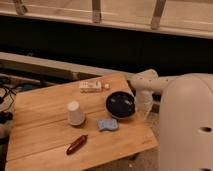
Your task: Push the ceramic bowl across the table
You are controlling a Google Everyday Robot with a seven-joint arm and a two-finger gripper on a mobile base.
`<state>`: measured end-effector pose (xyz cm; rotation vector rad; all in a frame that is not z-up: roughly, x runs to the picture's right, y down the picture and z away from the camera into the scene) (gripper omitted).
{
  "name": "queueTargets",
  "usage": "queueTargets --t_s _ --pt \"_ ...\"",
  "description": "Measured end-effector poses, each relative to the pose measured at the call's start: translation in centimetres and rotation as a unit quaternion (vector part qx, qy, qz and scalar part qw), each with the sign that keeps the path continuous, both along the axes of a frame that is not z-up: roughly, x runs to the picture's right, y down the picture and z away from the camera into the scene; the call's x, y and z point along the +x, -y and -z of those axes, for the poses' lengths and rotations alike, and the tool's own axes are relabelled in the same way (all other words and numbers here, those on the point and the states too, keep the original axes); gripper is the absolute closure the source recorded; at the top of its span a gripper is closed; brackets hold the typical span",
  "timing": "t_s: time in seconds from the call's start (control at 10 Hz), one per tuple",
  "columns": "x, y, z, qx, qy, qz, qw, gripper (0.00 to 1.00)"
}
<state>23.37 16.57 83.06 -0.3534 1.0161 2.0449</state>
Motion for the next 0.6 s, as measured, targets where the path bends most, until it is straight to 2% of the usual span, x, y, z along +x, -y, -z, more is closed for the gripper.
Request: queueTargets --t_s 0.2,0.3,0.4,0.6 --pt "1.7 0.3 -0.9 0.011 0.006 -0.028 0.9995 0.98" --pt "2.2 0.1 -1.3 0.016 0.018 -0.051 0.9984 0.98" --pt "2.4 0.1 -1.9 0.021 0.039 -0.079 0.9959 0.98" --pt "2.4 -0.2 -2.6 0.027 0.064 -0.108 0.9918 0.98"
